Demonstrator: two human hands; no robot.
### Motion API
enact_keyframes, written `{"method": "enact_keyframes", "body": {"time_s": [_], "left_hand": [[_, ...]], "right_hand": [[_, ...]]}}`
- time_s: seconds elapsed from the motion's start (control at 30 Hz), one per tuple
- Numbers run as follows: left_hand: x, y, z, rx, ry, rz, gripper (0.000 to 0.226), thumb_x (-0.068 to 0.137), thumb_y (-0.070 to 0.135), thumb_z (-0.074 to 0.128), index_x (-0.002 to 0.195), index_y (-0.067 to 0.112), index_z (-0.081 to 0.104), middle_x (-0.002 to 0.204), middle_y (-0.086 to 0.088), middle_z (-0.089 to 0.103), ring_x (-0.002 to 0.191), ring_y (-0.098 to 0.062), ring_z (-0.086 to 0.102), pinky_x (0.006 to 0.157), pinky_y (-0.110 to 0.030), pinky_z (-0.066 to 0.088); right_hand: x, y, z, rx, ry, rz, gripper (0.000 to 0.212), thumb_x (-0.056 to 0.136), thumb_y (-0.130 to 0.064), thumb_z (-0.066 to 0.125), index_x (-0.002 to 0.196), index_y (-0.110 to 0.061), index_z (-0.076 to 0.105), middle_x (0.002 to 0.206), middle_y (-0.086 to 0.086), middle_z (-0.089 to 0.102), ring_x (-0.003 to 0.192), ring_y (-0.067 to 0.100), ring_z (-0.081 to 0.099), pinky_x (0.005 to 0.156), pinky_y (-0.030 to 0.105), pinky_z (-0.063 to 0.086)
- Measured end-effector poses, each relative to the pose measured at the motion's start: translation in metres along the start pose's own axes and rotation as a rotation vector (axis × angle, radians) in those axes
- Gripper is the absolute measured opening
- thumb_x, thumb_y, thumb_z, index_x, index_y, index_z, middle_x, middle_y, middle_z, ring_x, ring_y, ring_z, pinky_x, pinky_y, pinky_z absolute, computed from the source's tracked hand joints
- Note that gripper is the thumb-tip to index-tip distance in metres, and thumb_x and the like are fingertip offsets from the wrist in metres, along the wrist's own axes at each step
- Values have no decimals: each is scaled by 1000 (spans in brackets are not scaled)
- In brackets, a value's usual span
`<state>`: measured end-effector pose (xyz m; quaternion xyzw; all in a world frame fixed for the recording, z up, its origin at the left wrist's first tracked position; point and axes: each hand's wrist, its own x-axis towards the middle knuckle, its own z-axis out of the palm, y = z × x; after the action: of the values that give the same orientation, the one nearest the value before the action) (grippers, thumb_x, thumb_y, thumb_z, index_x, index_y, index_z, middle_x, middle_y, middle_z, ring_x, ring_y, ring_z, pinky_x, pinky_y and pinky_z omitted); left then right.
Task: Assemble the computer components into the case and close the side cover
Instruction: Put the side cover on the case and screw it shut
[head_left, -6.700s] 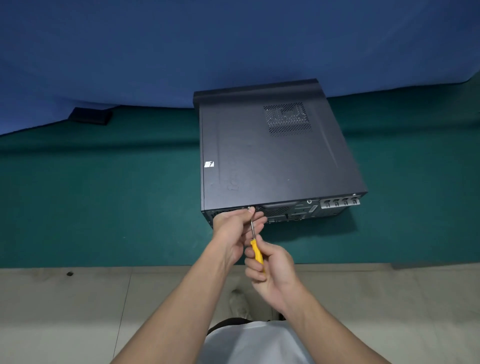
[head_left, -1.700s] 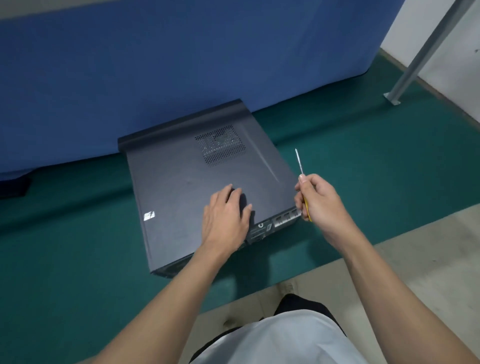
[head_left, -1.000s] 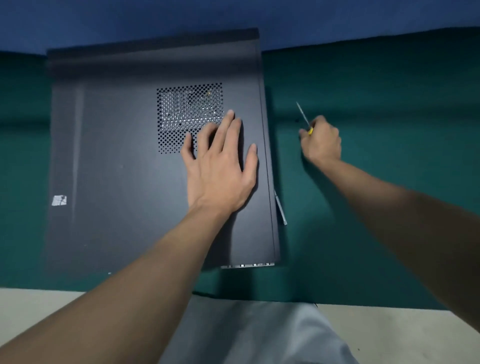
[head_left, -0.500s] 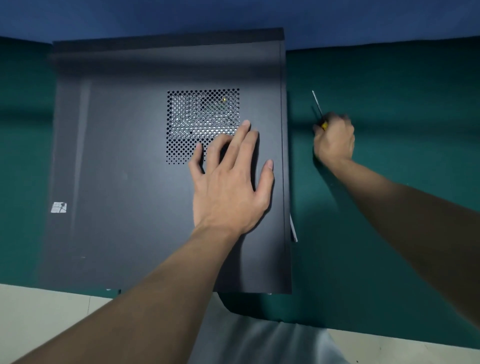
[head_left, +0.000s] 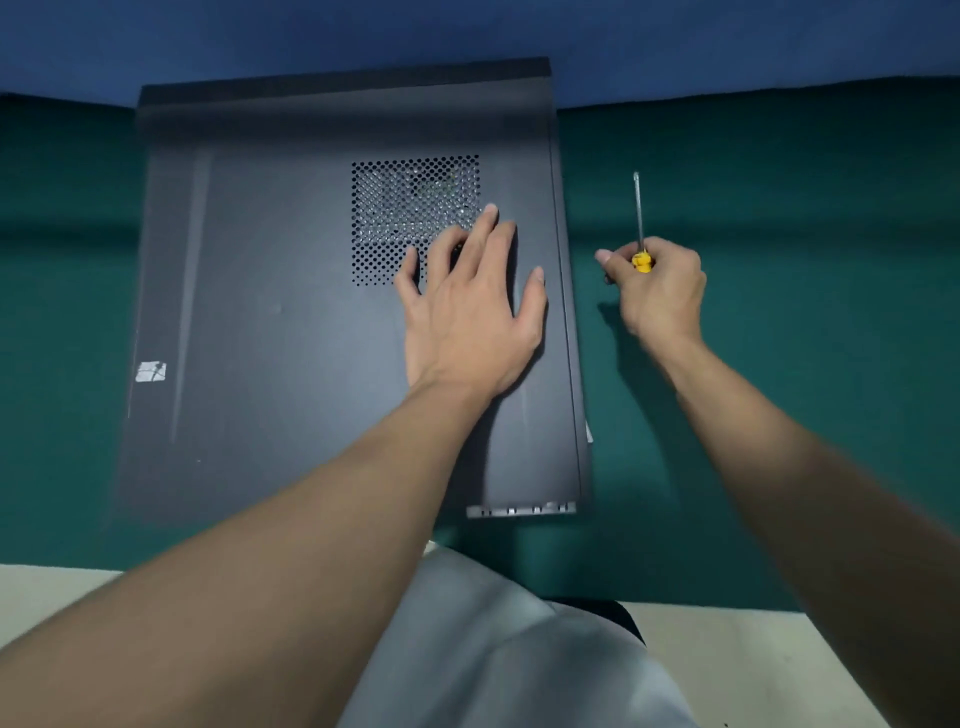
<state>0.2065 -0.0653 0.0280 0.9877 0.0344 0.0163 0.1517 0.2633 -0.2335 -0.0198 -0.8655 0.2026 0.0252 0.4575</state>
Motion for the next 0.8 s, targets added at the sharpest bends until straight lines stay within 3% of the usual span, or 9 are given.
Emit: {"method": "enact_keyframes", "body": {"time_s": [0.17,0.3,0.47,0.57,0.67,0.8], "left_hand": [[-1,-6,-6,-79,-1,54,49,97,43,39,139,20,47,153,6,37,135,-17,30,112,-44,17],[-33,-23,-15,-61,-33,261,47,102,36,37,143,15,43,154,1,37,140,-19,29,113,-36,20],[-95,-53,-27,-71,-118,420,61,99,54,36,148,18,37,158,4,29,146,-15,19,118,-33,8],[-120,-73,-34,-83,-177,532,69,92,60,49,148,20,39,157,7,28,147,-12,16,119,-32,3],[-125,-84,-39,-176,-194,551,61,90,43,63,143,18,47,154,4,37,146,-12,21,120,-31,7],[-130,-85,-38,-164,-169,542,52,93,37,60,139,16,52,152,3,39,146,-15,24,122,-34,12]], "right_hand": [[-61,-1,-25,89,59,36,12,79,-28,75,72,-19,71,76,5,71,63,10,55,59,24,46],[-114,-9,-36,123,90,-5,4,80,-24,74,79,-21,73,76,3,71,62,8,54,61,23,45],[-174,-22,-42,138,93,-130,8,81,-22,74,78,-28,71,68,-13,69,56,-5,55,56,7,41],[-204,-22,-42,157,97,-185,17,82,-17,74,74,-30,68,59,-26,63,55,-10,58,49,0,36],[-221,-13,-42,155,95,-185,17,82,-18,74,73,-31,69,64,-21,66,61,-7,61,52,2,39],[-233,3,-39,115,58,-269,14,82,-15,73,76,-28,69,81,-12,64,72,-2,58,63,5,40]]}}
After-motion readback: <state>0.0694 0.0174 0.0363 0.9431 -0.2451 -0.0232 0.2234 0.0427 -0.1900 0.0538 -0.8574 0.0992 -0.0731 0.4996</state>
